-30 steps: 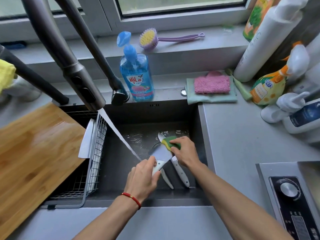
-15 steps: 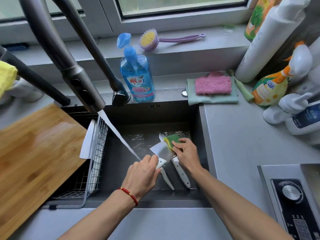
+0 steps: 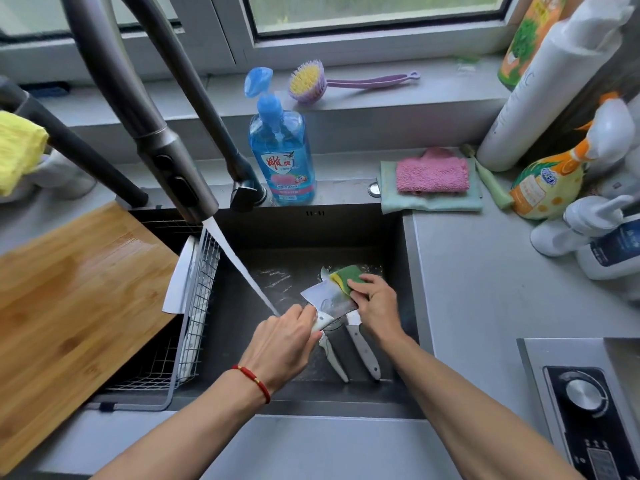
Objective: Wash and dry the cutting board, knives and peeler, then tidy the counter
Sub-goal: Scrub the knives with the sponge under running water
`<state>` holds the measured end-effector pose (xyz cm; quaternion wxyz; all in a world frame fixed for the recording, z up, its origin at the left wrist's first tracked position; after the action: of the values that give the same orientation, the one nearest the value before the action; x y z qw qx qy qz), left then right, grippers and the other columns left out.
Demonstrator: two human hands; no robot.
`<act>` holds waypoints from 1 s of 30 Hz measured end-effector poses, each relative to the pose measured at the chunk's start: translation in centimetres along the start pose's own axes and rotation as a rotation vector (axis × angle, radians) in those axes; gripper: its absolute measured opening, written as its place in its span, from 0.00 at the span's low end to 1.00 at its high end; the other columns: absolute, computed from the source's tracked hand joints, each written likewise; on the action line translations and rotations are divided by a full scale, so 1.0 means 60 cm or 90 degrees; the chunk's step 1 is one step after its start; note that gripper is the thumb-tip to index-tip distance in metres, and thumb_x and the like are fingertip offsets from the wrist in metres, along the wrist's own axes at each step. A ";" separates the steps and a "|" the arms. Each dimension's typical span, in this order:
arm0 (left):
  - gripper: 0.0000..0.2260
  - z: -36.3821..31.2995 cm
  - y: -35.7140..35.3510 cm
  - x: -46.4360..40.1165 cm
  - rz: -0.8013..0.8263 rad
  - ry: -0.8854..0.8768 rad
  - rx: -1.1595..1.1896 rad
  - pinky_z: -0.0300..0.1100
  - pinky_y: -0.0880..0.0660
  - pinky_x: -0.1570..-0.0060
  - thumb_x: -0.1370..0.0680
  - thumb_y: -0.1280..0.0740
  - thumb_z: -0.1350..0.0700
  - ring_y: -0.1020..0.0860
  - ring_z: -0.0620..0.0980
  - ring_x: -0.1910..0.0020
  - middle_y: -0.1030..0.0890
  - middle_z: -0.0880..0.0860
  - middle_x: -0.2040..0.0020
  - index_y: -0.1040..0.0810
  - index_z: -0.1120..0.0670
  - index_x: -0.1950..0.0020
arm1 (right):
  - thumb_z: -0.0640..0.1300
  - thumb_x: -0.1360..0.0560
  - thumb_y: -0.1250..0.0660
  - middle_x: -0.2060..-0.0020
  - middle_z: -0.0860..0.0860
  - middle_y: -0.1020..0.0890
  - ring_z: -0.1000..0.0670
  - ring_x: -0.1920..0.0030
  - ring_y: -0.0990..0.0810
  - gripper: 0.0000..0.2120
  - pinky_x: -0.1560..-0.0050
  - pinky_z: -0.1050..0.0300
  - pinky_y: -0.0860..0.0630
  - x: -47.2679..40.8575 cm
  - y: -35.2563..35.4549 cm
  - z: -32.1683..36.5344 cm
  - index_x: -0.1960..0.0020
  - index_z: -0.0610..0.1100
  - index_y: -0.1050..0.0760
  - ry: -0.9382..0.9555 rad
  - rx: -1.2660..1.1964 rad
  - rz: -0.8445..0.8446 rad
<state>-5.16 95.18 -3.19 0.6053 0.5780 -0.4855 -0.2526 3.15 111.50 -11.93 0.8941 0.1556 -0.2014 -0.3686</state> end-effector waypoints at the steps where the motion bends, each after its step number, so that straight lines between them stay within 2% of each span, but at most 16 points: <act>1: 0.13 0.000 0.001 0.001 0.001 0.001 -0.002 0.53 0.24 0.58 0.16 0.43 0.43 0.21 0.60 0.56 0.23 0.51 0.46 0.29 0.50 0.39 | 0.31 0.21 0.33 0.37 0.39 0.20 0.41 0.33 0.23 0.14 0.42 0.79 0.35 0.003 -0.006 0.001 0.37 0.35 0.19 -0.002 0.004 0.012; 4: 0.13 0.013 0.001 0.004 0.005 0.010 -0.008 0.52 0.24 0.57 0.16 0.44 0.43 0.21 0.60 0.55 0.23 0.51 0.45 0.30 0.50 0.39 | 0.28 0.24 0.31 0.36 0.48 0.20 0.49 0.34 0.22 0.14 0.33 0.73 0.35 0.039 -0.028 0.028 0.40 0.38 0.16 0.100 0.002 0.100; 6: 0.14 0.015 0.001 0.009 0.006 0.000 -0.011 0.53 0.24 0.57 0.16 0.44 0.43 0.21 0.60 0.55 0.23 0.50 0.46 0.29 0.50 0.39 | 0.26 0.24 0.31 0.34 0.44 0.21 0.47 0.33 0.22 0.14 0.31 0.67 0.32 0.024 -0.017 0.009 0.40 0.36 0.17 0.068 -0.034 0.085; 7: 0.14 0.012 0.001 0.011 0.006 -0.009 -0.010 0.53 0.24 0.57 0.16 0.44 0.43 0.21 0.60 0.56 0.23 0.51 0.46 0.29 0.51 0.39 | 0.27 0.23 0.32 0.32 0.42 0.22 0.45 0.31 0.23 0.14 0.31 0.67 0.32 0.011 -0.006 -0.008 0.39 0.34 0.18 0.009 -0.055 0.043; 9: 0.14 0.006 0.005 0.008 -0.004 -0.015 -0.008 0.53 0.23 0.58 0.16 0.43 0.43 0.21 0.60 0.57 0.23 0.51 0.46 0.29 0.51 0.40 | 0.29 0.22 0.32 0.31 0.41 0.24 0.46 0.30 0.24 0.13 0.35 0.76 0.35 0.006 -0.004 -0.010 0.38 0.34 0.19 -0.038 -0.043 -0.006; 10: 0.14 0.007 0.009 0.004 -0.009 -0.012 -0.008 0.53 0.23 0.59 0.16 0.43 0.43 0.21 0.60 0.57 0.23 0.51 0.47 0.29 0.51 0.40 | 0.29 0.22 0.32 0.31 0.43 0.23 0.49 0.31 0.24 0.13 0.36 0.78 0.36 0.013 -0.012 0.005 0.39 0.35 0.18 0.002 -0.043 0.009; 12: 0.13 0.016 0.014 0.001 -0.011 -0.010 -0.018 0.52 0.24 0.59 0.16 0.43 0.43 0.21 0.60 0.57 0.23 0.51 0.47 0.29 0.51 0.40 | 0.27 0.24 0.31 0.34 0.46 0.22 0.54 0.34 0.24 0.16 0.36 0.77 0.34 0.041 -0.031 0.027 0.40 0.38 0.17 0.100 -0.017 0.068; 13: 0.14 0.019 0.014 0.003 -0.012 -0.016 -0.020 0.52 0.24 0.60 0.16 0.43 0.43 0.21 0.60 0.57 0.23 0.51 0.47 0.29 0.51 0.40 | 0.26 0.25 0.31 0.34 0.46 0.22 0.53 0.34 0.23 0.16 0.36 0.75 0.33 0.043 -0.029 0.023 0.40 0.39 0.17 0.118 -0.020 0.078; 15: 0.14 0.013 0.015 0.011 -0.016 -0.042 -0.020 0.52 0.26 0.63 0.16 0.42 0.44 0.21 0.61 0.59 0.23 0.52 0.49 0.28 0.52 0.41 | 0.27 0.23 0.32 0.33 0.43 0.22 0.47 0.33 0.22 0.14 0.34 0.72 0.32 0.018 -0.004 -0.007 0.40 0.37 0.17 0.043 -0.038 0.031; 17: 0.13 0.002 0.015 0.012 -0.020 -0.055 -0.023 0.52 0.28 0.64 0.16 0.42 0.44 0.21 0.61 0.60 0.23 0.53 0.49 0.28 0.53 0.42 | 0.31 0.21 0.31 0.32 0.42 0.22 0.46 0.32 0.23 0.12 0.32 0.69 0.34 0.014 0.003 -0.018 0.39 0.38 0.17 -0.024 -0.016 -0.019; 21: 0.14 0.017 0.012 0.009 -0.008 -0.031 -0.028 0.54 0.24 0.59 0.16 0.44 0.44 0.21 0.62 0.56 0.23 0.53 0.47 0.29 0.52 0.40 | 0.30 0.23 0.31 0.33 0.46 0.21 0.52 0.33 0.22 0.14 0.29 0.67 0.32 0.053 -0.027 0.020 0.40 0.41 0.16 0.105 -0.029 0.071; 23: 0.14 0.017 0.008 0.015 -0.012 -0.041 -0.028 0.54 0.24 0.60 0.16 0.44 0.43 0.21 0.62 0.57 0.23 0.53 0.47 0.28 0.52 0.41 | 0.29 0.22 0.31 0.32 0.43 0.22 0.48 0.32 0.22 0.13 0.28 0.62 0.31 0.033 -0.013 0.001 0.40 0.38 0.17 0.036 -0.041 0.039; 25: 0.14 0.009 0.009 0.014 -0.022 -0.054 -0.026 0.54 0.25 0.62 0.16 0.44 0.44 0.21 0.63 0.59 0.22 0.54 0.48 0.27 0.53 0.42 | 0.30 0.22 0.31 0.31 0.39 0.23 0.49 0.32 0.24 0.12 0.32 0.72 0.34 0.021 -0.008 -0.004 0.39 0.35 0.18 -0.028 -0.040 -0.010; 27: 0.13 0.011 0.010 0.010 -0.024 -0.053 -0.034 0.53 0.26 0.62 0.16 0.44 0.44 0.20 0.63 0.59 0.22 0.54 0.48 0.28 0.53 0.42 | 0.29 0.23 0.31 0.33 0.41 0.22 0.54 0.34 0.24 0.12 0.36 0.78 0.36 0.035 -0.029 0.030 0.41 0.36 0.17 0.034 -0.043 0.038; 29: 0.14 0.020 0.013 0.010 -0.031 -0.054 -0.041 0.53 0.26 0.63 0.16 0.43 0.44 0.20 0.63 0.59 0.23 0.54 0.49 0.27 0.53 0.43 | 0.30 0.24 0.29 0.35 0.45 0.20 0.54 0.35 0.22 0.13 0.34 0.74 0.33 0.054 -0.042 0.045 0.42 0.40 0.15 0.123 -0.020 0.099; 30: 0.14 0.024 0.012 0.013 -0.032 -0.057 -0.039 0.54 0.25 0.63 0.16 0.43 0.44 0.20 0.63 0.59 0.22 0.54 0.50 0.27 0.53 0.43 | 0.30 0.24 0.29 0.35 0.45 0.20 0.52 0.35 0.21 0.13 0.32 0.70 0.31 0.048 -0.035 0.039 0.42 0.39 0.15 0.124 -0.023 0.106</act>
<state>-6.30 93.98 -2.46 0.5941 0.5589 -0.4897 -0.3081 2.63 107.67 -10.06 0.9397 0.1570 -0.1189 -0.2797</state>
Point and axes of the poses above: each hand's wrist, its own x-axis away from the middle knuckle, its own y-axis out of the back of the hand, z = x × y, the point moved 5 cm from there along -x, towards the middle knuckle
